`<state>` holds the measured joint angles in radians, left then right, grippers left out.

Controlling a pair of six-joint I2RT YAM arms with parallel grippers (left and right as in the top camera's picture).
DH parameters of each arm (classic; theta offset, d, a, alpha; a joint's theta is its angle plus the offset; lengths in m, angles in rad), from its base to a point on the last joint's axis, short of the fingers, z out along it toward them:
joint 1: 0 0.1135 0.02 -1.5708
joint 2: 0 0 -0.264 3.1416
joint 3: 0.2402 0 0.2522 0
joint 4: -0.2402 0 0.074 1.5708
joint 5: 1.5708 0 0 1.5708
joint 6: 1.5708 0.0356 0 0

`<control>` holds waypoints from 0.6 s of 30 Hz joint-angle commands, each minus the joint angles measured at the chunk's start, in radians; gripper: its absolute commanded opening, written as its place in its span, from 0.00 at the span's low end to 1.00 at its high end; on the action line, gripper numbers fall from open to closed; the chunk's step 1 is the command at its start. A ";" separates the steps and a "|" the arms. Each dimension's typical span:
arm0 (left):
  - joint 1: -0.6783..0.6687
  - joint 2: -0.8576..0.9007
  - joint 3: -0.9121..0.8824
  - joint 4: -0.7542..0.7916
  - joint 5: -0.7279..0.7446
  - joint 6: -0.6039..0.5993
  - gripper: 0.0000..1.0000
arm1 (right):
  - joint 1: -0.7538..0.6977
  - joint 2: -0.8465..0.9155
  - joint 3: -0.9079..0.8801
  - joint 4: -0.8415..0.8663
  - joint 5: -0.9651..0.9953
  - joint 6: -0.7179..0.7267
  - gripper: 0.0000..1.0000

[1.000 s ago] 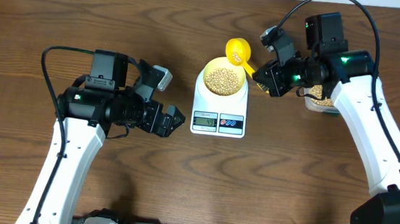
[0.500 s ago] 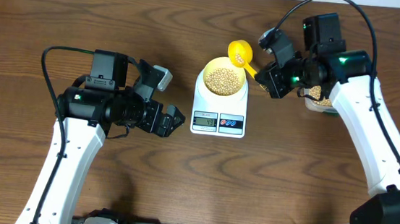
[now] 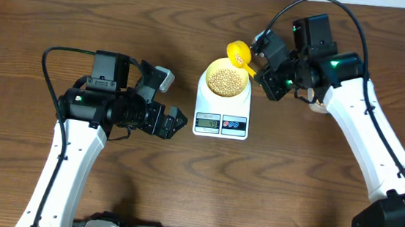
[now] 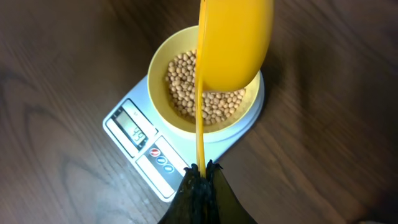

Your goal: Scoop item into bowl and weigh 50g on scale

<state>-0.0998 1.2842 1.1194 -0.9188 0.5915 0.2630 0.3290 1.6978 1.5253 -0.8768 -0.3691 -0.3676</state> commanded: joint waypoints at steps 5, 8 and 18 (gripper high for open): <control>0.005 0.004 -0.005 -0.003 -0.009 0.006 0.98 | 0.017 0.006 0.016 0.011 0.071 -0.086 0.01; 0.005 0.004 -0.005 -0.003 -0.009 0.006 0.98 | 0.027 0.006 0.016 0.020 0.091 -0.087 0.01; 0.005 0.004 -0.005 -0.003 -0.009 0.006 0.98 | 0.032 0.006 0.016 0.024 0.082 -0.042 0.01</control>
<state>-0.0998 1.2842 1.1198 -0.9188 0.5915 0.2630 0.3550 1.6978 1.5253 -0.8536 -0.2832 -0.4347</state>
